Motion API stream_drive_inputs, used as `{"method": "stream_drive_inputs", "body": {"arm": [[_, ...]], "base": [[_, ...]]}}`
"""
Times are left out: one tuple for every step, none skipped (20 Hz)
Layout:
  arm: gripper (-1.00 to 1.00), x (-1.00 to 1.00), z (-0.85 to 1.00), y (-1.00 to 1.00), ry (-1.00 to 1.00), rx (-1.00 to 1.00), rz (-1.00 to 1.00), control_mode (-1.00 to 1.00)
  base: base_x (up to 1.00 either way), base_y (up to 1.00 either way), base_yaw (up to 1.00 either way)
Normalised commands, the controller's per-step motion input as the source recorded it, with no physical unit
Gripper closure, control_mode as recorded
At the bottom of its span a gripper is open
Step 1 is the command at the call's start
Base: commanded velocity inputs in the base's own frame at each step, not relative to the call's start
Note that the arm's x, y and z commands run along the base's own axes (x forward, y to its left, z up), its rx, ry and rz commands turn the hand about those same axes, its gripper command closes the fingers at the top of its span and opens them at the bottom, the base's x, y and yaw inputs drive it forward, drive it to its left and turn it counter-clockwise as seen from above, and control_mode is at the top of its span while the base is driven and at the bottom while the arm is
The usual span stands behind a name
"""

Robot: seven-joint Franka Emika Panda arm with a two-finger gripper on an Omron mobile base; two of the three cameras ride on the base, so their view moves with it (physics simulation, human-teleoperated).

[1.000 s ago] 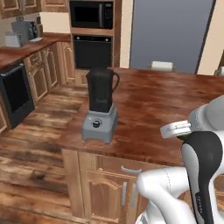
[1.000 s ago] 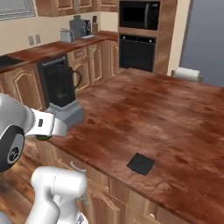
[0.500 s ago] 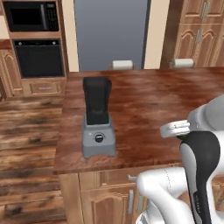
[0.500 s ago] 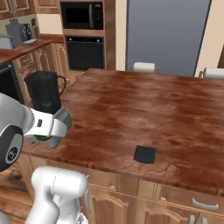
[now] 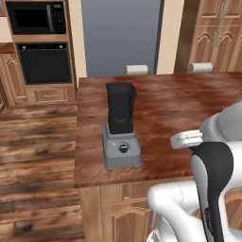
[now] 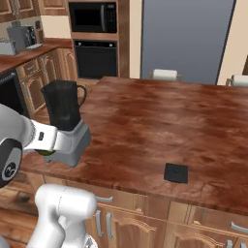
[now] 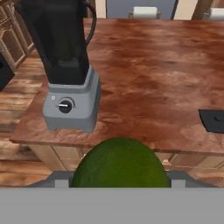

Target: Grab the limes from the fridge, place them in the blender, close the lid, and turn on the blender to create a marinade.

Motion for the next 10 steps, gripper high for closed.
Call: {"method": "stream_drive_inputs", "body": {"arm": [[1.0,0.0,0.0,0.0,0.0,0.0,0.0,1.0],[1.0,0.0,0.0,0.0,0.0,0.0,0.0,1.0],[1.0,0.0,0.0,0.0,0.0,0.0,0.0,1.0],[1.0,0.0,0.0,0.0,0.0,0.0,0.0,1.0],[1.0,0.0,0.0,0.0,0.0,0.0,0.0,1.0],[1.0,0.0,0.0,0.0,0.0,0.0,0.0,1.0],[1.0,0.0,0.0,0.0,0.0,0.0,0.0,1.0],[1.0,0.0,0.0,0.0,0.0,0.0,0.0,1.0],[1.0,0.0,0.0,0.0,0.0,0.0,0.0,1.0],[1.0,0.0,0.0,0.0,0.0,0.0,0.0,1.0]], "base": [[0.05,-0.05,0.0],[0.13,-0.11,-0.01],[0.15,-0.1,-0.01],[0.12,-0.11,-0.01],[0.22,-0.11,-0.02],[0.38,-0.02,-0.04],[0.45,0.0,-0.05],[0.24,0.0,-0.02],[0.01,0.0,0.0],[0.0,-0.01,0.0]]}}
